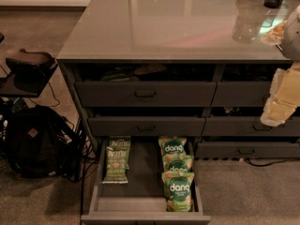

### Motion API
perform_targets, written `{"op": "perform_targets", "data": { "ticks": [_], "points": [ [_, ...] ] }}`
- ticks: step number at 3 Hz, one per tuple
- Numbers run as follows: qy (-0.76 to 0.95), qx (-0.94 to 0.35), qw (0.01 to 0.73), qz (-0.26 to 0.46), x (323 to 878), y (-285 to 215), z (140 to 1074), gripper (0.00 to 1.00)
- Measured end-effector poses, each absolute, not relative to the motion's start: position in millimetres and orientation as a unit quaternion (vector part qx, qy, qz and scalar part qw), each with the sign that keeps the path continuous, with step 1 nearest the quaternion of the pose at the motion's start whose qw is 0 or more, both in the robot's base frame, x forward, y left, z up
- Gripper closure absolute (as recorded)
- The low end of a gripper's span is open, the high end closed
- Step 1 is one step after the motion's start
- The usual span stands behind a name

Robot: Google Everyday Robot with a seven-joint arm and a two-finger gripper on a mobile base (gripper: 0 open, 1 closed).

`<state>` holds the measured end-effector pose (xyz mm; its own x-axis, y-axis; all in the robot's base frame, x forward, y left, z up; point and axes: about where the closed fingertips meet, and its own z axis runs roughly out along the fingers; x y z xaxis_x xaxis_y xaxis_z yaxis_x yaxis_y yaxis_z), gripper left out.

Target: Pick green jalapeno chip bag from bottom drawer and place on counter

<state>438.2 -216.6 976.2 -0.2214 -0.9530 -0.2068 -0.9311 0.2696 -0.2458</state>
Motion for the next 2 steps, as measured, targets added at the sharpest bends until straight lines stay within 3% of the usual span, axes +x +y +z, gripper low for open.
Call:
{"op": "perform_targets", "data": {
  "ticks": [2],
  "points": [
    [0.767, -0.618, 0.173, -0.004, 444.0, -202.4, 953.8, 0.0]
  ]
}}
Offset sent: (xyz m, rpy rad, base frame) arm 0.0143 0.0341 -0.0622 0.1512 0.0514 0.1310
